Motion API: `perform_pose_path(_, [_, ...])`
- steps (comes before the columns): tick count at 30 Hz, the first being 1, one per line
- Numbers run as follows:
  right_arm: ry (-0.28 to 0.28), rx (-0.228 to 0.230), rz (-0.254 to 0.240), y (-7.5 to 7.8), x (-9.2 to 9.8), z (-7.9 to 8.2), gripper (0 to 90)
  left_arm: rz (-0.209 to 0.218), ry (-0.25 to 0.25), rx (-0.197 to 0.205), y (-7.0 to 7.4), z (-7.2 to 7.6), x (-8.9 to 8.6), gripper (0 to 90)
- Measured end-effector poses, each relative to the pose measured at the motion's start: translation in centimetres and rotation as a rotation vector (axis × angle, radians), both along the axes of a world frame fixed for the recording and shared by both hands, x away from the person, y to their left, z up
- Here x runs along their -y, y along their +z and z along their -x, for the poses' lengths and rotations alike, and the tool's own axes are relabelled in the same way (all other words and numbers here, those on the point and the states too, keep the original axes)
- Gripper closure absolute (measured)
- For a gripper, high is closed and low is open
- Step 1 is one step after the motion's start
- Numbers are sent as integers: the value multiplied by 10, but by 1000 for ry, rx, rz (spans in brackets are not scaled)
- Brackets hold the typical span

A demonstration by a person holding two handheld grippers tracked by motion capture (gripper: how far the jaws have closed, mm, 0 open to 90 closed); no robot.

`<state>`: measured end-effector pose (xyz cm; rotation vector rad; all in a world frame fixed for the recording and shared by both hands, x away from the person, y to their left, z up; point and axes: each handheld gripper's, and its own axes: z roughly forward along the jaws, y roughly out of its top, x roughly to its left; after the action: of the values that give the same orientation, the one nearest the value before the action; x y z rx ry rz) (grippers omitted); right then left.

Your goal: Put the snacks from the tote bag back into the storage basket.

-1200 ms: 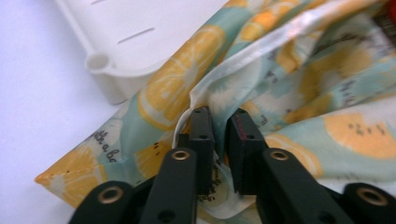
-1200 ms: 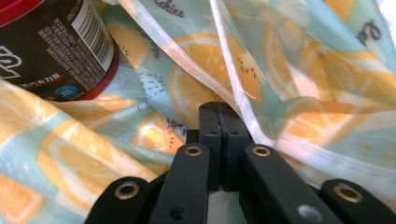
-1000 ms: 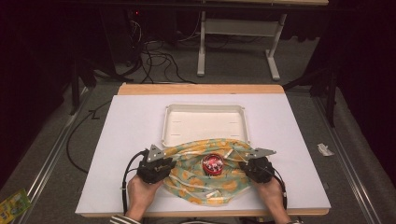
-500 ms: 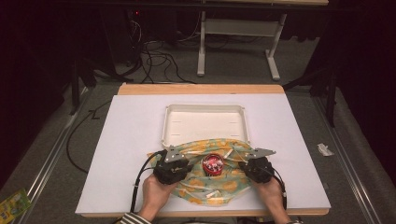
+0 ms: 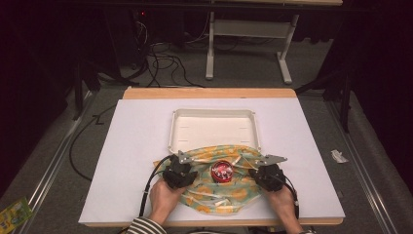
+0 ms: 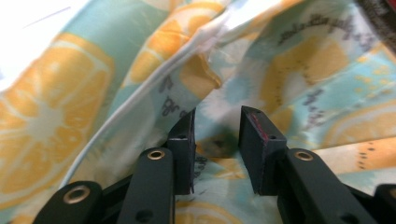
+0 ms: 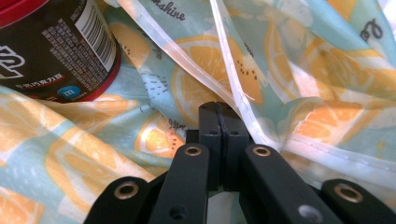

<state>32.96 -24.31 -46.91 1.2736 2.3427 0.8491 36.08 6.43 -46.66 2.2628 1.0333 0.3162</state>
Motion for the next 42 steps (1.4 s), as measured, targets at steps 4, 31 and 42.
perform_pose_path(4, [-1,-4,1,0,0,0,900,-21,29,18,0,-1,-2,662])
perform_pose_path(31, [-121,26,1,-2,30,5,900,-101,96,104,-2,-9,-37,760])
perform_pose_path(42, [-130,7,-15,-2,33,7,900,-56,80,133,-7,-7,-51,890])
